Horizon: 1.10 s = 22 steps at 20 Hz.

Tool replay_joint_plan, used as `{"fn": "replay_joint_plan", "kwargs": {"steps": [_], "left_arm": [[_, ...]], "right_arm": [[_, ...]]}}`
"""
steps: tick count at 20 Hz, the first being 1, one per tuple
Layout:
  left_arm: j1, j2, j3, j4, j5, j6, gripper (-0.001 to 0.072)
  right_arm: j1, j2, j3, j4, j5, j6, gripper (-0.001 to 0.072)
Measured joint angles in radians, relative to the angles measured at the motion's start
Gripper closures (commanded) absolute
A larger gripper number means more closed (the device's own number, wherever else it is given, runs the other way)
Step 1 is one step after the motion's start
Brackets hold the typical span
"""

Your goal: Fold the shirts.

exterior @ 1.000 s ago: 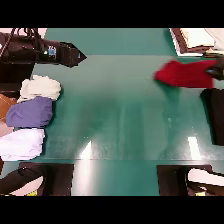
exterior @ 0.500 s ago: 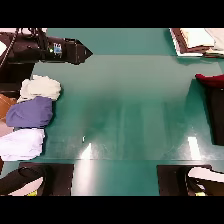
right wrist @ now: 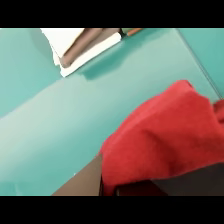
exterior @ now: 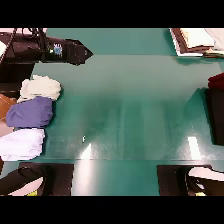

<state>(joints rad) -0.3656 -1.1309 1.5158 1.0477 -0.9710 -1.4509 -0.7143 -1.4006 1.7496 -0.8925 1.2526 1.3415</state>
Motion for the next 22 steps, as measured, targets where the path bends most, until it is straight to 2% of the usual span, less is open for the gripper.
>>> {"fn": "replay_joint_plan", "kwargs": {"steps": [4,8,9,10,12,13,17,22], "left_arm": [[0.000,0.000,0.000,0.004,-0.007,0.001,0.0676],[0.000,0.000,0.000,0.006,-0.009,0.009,0.0676],[0.000,0.000,0.000,0.006,-0.009,0.012,0.0675],[0.000,0.000,0.000,0.006,-0.009,0.013,0.0676],[0.000,0.000,0.000,0.007,-0.010,0.016,0.0676],[0.000,0.000,0.000,0.007,-0.010,0.016,0.0676],[0.000,0.000,0.000,0.009,-0.013,0.019,0.0676],[0.000,0.000,0.000,0.012,-0.006,0.019,0.0676]], "right_arm": [[-0.065,0.079,-0.119,-0.019,0.063,0.000,0.0697],[-0.120,0.178,-0.293,-0.176,0.105,0.000,0.0694],[-0.134,0.204,-0.343,-0.220,0.112,0.000,0.0665],[-0.148,0.226,-0.388,-0.261,0.119,0.002,0.0528],[-0.178,0.267,-0.474,-0.335,0.130,0.013,0.0121],[-0.195,0.284,-0.512,-0.365,0.133,0.019,0.0074],[-0.232,0.318,-0.568,-0.389,0.143,0.037,0.0076],[-0.088,0.328,-0.483,-0.230,0.154,0.045,0.0077]]}}
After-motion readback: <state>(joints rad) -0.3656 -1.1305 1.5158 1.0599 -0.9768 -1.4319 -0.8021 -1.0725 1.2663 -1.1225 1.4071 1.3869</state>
